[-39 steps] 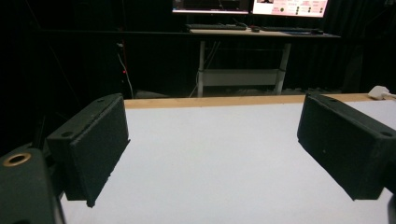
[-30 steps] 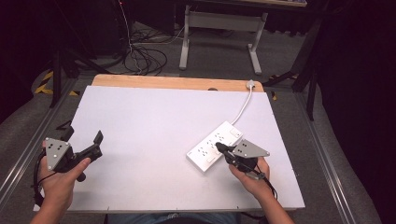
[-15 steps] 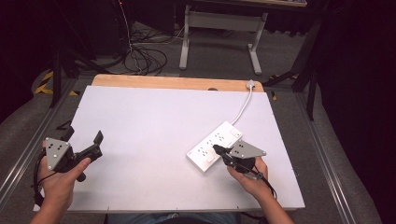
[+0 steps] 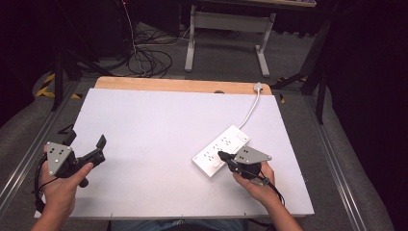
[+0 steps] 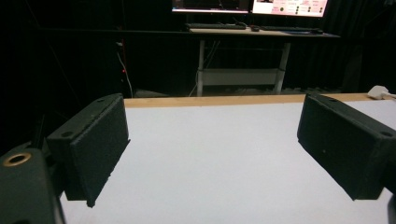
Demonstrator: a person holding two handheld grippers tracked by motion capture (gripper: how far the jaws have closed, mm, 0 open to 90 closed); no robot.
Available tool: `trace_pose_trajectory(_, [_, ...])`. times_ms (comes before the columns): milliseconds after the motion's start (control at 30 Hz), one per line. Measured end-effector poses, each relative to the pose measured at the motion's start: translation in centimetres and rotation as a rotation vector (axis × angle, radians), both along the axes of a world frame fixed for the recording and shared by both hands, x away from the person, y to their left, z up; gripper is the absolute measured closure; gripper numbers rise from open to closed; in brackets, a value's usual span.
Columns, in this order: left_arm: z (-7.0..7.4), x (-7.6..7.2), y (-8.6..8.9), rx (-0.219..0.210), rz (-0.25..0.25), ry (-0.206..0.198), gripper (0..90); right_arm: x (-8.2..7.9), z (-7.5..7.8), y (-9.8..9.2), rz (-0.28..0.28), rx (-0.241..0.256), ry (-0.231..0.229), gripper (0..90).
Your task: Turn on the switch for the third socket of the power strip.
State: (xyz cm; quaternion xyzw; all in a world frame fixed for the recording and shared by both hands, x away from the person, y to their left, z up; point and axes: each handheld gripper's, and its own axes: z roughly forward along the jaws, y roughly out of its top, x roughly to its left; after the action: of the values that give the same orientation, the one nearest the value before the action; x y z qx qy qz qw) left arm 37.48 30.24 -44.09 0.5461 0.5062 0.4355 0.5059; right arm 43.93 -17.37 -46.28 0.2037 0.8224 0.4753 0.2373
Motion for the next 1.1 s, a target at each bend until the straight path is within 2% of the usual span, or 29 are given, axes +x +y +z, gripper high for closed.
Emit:
trace_pose_trajectory(633, [0.0, 0.0, 0.0, -0.002, 0.0, 0.001, 9.5, 0.4, -1.1, 0.8, 0.03, -0.101, 0.038, 89.5])
trace_pose_trajectory(1100, [0.0, 0.0, 0.0, -0.004, 0.0, 0.002, 9.5, 0.6, -1.3, 0.9, 0.033, -0.121, 0.041, 89.5])
